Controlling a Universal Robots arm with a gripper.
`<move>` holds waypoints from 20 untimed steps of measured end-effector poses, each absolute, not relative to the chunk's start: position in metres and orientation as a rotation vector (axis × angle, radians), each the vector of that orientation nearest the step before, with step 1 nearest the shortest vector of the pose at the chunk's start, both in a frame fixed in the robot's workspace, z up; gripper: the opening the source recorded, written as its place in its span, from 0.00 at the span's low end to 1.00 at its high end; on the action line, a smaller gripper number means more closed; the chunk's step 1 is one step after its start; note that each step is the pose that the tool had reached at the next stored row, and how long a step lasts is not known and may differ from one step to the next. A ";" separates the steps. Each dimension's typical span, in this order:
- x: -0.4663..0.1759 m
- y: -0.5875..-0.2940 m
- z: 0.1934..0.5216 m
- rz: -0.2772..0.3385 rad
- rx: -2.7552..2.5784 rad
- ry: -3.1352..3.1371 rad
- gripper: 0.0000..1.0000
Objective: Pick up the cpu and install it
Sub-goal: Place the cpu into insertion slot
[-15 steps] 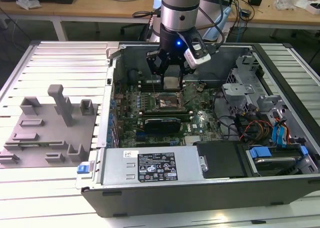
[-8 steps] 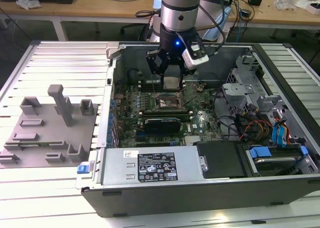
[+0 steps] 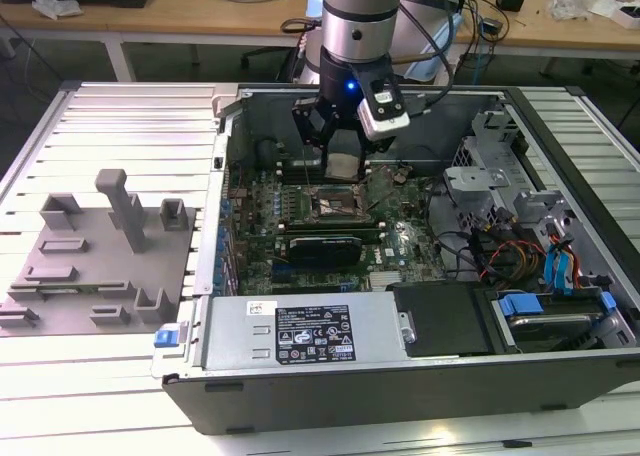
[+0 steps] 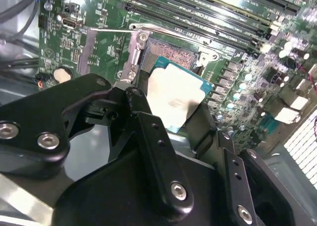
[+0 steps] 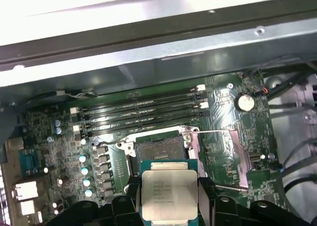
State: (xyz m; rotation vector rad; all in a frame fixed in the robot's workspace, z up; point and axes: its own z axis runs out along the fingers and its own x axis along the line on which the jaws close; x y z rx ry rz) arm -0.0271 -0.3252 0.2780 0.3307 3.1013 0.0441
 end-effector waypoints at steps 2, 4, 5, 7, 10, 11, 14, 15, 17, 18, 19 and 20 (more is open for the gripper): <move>-0.027 -0.325 0.278 0.043 0.387 3.094 0.55; -0.027 -0.325 0.278 0.043 0.431 3.088 0.55; -0.027 -0.325 0.278 0.043 0.467 3.083 0.55; -0.027 -0.325 0.278 0.042 0.519 3.074 0.55; -0.027 -0.325 0.278 0.041 0.602 3.058 0.55; -0.027 -0.325 0.278 0.040 0.633 3.051 0.55; -0.027 -0.325 0.278 0.040 0.696 3.037 0.55; -0.027 -0.325 0.278 0.039 0.739 3.027 0.55; -0.027 -0.325 0.278 0.038 0.797 3.011 0.55; -0.027 -0.325 0.278 0.038 0.818 3.006 0.55; -0.027 -0.325 0.278 0.038 0.838 3.000 0.55; -0.027 -0.325 0.278 0.037 0.856 2.994 0.55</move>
